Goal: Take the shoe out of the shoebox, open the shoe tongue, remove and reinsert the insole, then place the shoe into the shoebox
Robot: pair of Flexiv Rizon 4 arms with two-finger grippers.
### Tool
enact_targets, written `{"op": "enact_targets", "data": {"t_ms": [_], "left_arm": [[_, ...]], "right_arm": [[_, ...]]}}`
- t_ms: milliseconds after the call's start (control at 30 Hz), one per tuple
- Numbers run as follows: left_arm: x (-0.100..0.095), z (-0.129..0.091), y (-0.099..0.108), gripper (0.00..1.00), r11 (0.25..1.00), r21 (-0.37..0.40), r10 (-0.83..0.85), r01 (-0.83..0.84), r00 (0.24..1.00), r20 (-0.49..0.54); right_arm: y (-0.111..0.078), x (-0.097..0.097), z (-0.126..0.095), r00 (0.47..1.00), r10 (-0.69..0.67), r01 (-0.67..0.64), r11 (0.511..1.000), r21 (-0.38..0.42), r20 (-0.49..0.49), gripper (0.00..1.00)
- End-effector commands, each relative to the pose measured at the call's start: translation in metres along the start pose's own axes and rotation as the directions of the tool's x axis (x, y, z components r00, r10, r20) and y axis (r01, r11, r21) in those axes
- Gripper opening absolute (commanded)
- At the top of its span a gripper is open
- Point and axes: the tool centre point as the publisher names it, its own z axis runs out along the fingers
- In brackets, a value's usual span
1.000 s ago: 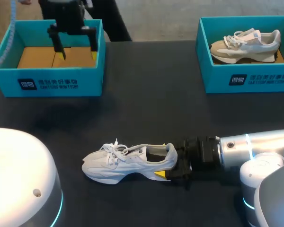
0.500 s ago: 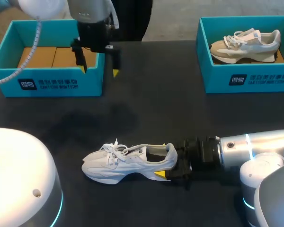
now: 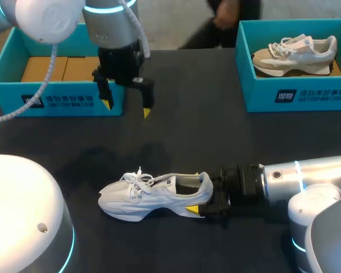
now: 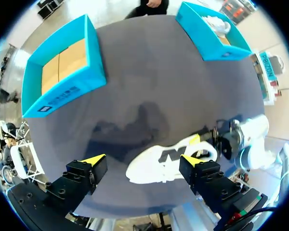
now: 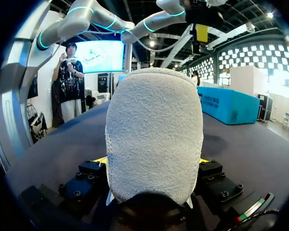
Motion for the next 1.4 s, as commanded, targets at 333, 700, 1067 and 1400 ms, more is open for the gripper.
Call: {"op": "enact_targets", "data": {"t_ms": [333,700,1067,1400], "left_arm": [[0.01,0.011,0.021,1.0,0.999,0.032,-0.008,0.008,1.0,0.004],[0.028,0.004,0.035,1.0,0.994,0.035,-0.106,0.105,0.994,0.028],[0.071,0.017,0.07,1.0,0.99,-0.026,-0.135,0.135,0.991,0.005],[0.099,0.049,0.075,1.0,0.989,-0.077,-0.125,0.127,0.992,0.033]], "right_arm": [[0.001,0.002,0.001,1.0,0.0,0.0,1.0,0.002,0.002,0.0],[0.001,0.002,0.001,1.0,0.0,0.0,1.0,0.002,0.002,0.0],[0.001,0.002,0.001,1.0,0.0,0.0,1.0,0.002,0.002,0.0],[0.001,0.002,0.001,1.0,0.0,0.0,1.0,0.002,0.002,0.0]]}}
